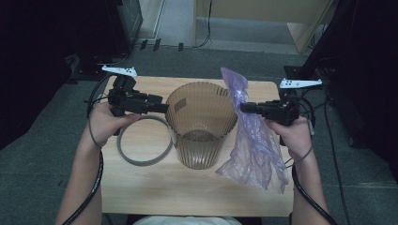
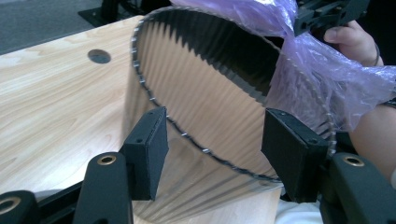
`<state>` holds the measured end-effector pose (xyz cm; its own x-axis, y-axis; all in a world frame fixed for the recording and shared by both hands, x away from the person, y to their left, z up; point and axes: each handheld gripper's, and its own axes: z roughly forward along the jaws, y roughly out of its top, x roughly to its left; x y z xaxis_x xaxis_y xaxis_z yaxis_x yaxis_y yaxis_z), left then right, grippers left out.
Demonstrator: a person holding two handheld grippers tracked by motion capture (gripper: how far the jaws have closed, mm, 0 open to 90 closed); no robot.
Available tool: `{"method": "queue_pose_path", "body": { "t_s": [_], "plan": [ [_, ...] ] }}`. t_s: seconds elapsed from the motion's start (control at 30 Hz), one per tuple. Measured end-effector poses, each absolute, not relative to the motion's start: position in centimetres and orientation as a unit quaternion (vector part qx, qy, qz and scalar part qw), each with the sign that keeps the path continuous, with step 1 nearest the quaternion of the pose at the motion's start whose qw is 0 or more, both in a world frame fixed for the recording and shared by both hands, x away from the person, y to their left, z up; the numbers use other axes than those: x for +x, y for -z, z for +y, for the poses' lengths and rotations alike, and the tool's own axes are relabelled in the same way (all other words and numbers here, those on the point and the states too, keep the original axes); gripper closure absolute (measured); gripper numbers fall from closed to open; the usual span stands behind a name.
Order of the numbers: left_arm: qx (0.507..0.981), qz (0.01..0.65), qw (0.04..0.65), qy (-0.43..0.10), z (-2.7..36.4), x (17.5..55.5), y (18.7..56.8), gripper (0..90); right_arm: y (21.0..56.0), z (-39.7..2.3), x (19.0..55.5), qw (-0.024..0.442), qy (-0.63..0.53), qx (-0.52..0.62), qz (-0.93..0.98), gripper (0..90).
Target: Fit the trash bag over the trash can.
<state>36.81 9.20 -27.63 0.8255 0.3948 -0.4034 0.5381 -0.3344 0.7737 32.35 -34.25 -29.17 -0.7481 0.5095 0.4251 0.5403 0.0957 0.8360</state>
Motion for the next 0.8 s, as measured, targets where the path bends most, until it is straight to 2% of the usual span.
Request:
{"method": "queue_pose_path", "body": {
  "t_s": [0.8],
  "plan": [
    [0.825,0.244,0.506,0.065,5.9,35.1,27.1,42.1,28.5,-28.7,31.3,0.047,0.565,-0.286,-0.772,88.9]
  ]
}}
